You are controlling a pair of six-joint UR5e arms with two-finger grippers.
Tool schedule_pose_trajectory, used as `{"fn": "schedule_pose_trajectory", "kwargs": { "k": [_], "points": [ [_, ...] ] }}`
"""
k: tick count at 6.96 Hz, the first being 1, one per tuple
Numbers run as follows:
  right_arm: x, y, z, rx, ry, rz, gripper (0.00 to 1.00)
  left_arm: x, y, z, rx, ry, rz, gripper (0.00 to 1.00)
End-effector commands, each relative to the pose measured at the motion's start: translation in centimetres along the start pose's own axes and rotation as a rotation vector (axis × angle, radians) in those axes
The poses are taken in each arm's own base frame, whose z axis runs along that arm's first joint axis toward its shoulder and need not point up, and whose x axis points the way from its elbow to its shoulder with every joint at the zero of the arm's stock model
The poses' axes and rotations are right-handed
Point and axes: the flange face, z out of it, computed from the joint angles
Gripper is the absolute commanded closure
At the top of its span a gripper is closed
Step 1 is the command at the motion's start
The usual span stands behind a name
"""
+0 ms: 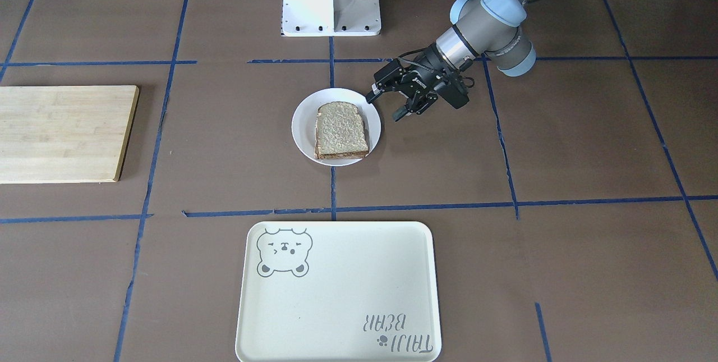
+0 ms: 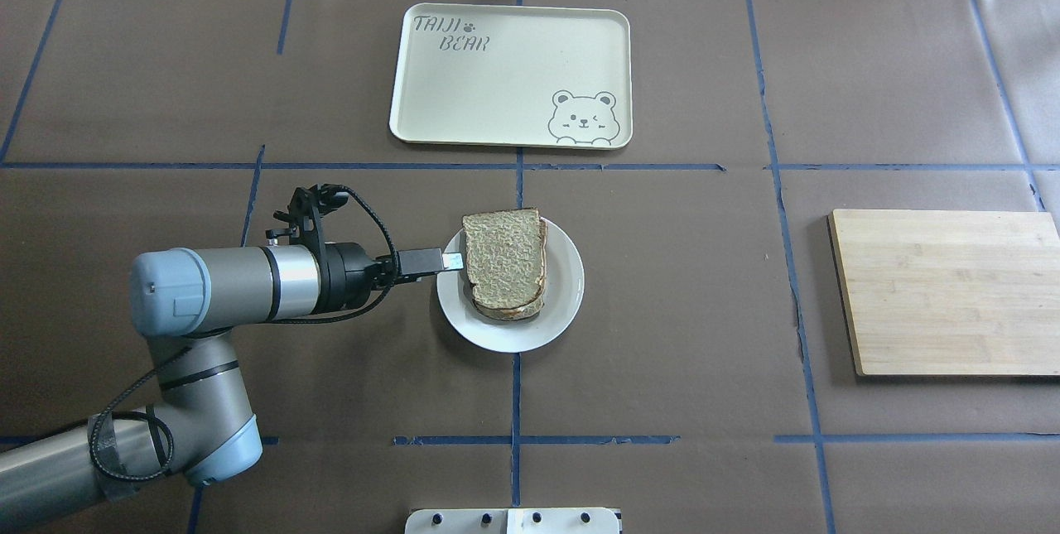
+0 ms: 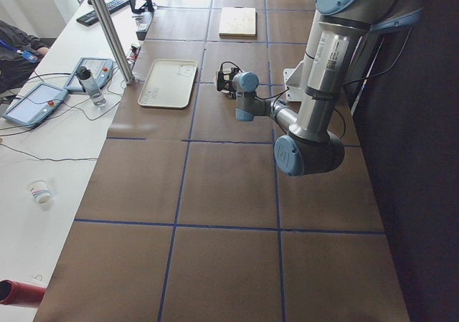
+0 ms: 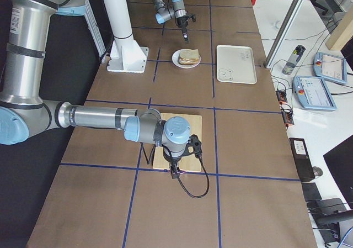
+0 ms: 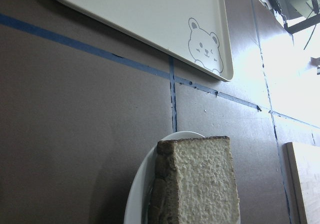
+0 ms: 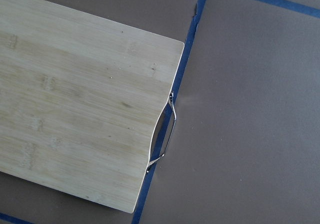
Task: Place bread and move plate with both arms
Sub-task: 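Reach the left gripper toward the white plate's rim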
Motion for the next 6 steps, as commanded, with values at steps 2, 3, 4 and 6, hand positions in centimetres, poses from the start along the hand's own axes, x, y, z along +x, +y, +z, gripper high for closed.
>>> {"fn": "schedule_pose_trajectory", "kwargs": {
  "k": [2, 3, 4, 6],
  "points": [
    [-0.1, 0.0, -0.1, 0.002, 0.002, -0.002, 0.0, -1.8, 1.4, 1.5, -0.014, -0.016, -0.005, 0.14],
    [-0.1, 0.0, -0.1, 0.002, 0.001, -0.002, 0.0, -2.0, 1.5, 1.7, -0.015, -0.021, -0.007, 0.14],
    [0.0, 0.0, -0.1, 0.001, 0.002, -0.001, 0.0, -2.3, 1.5, 2.0, -0.016, -0.028, -0.009, 0.14],
    [0.0, 0.0, 0.0, -0.001, 0.001, 0.0, 0.0, -2.0, 1.6, 2.9, -0.016, -0.029, -0.067, 0.34]
  ]
}}
